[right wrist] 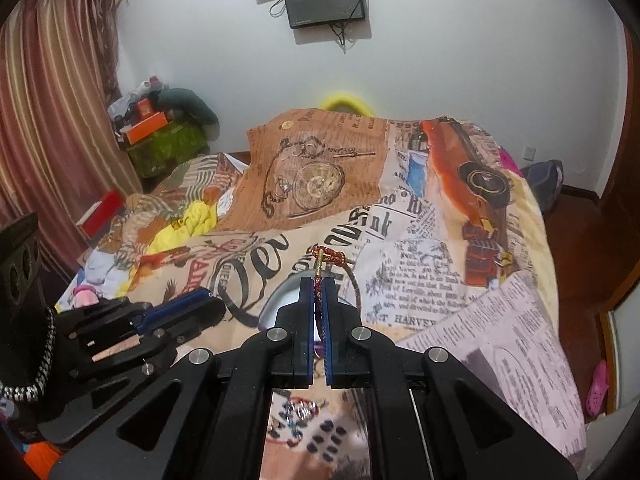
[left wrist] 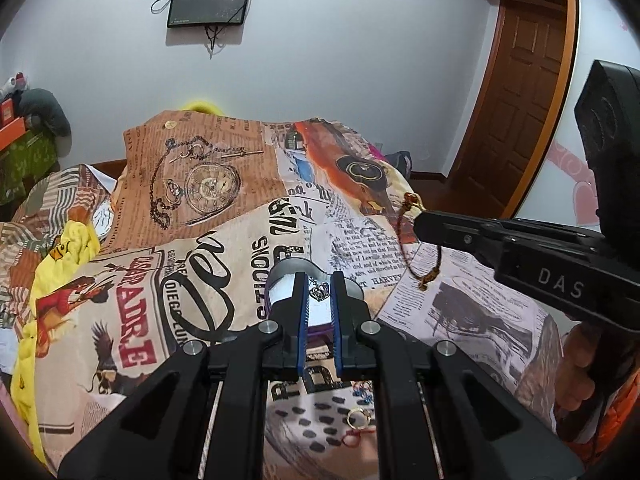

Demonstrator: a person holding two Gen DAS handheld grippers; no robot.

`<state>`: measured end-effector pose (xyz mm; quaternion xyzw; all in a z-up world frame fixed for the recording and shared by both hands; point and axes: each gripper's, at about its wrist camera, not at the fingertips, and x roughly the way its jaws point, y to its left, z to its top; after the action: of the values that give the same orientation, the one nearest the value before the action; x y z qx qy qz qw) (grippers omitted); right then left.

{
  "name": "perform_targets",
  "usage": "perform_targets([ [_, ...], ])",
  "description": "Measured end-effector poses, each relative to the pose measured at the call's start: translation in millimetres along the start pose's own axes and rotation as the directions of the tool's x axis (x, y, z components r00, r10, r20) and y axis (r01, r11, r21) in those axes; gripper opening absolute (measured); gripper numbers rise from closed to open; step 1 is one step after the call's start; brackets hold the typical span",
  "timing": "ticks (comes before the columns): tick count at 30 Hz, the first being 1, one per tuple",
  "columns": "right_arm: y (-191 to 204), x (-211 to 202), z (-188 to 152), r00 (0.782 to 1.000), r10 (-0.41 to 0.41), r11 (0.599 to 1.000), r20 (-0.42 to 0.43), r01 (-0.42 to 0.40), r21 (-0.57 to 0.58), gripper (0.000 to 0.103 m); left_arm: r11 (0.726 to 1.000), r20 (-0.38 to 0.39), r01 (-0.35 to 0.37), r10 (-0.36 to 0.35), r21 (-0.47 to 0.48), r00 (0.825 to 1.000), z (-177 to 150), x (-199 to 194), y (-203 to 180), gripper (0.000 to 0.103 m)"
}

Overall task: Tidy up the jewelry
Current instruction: 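Lower the earring into the heart tin with the left tool while the right tool lowers the bracelet in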

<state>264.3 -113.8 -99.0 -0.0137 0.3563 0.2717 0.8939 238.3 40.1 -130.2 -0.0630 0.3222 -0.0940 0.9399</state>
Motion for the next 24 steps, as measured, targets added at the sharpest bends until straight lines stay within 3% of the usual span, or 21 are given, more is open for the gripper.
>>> perform_targets([
  [12, -5.0, 49.7, 2.8, 0.994, 0.056, 0.998, -0.09, -0.057, -0.014, 0.003, 1.0, -0.066, -0.003, 0.002, -0.005, 0.998, 1.6, 48.5, 12.3, 0.009],
  [24, -9.3, 89.6, -1.1, 0.967, 0.108, 0.99, -0.231, -0.125, -0.061, 0.003, 1.0, -0.157, -0.002, -0.001, -0.021, 0.988, -9.5, 79.7, 22.0, 0.009],
])
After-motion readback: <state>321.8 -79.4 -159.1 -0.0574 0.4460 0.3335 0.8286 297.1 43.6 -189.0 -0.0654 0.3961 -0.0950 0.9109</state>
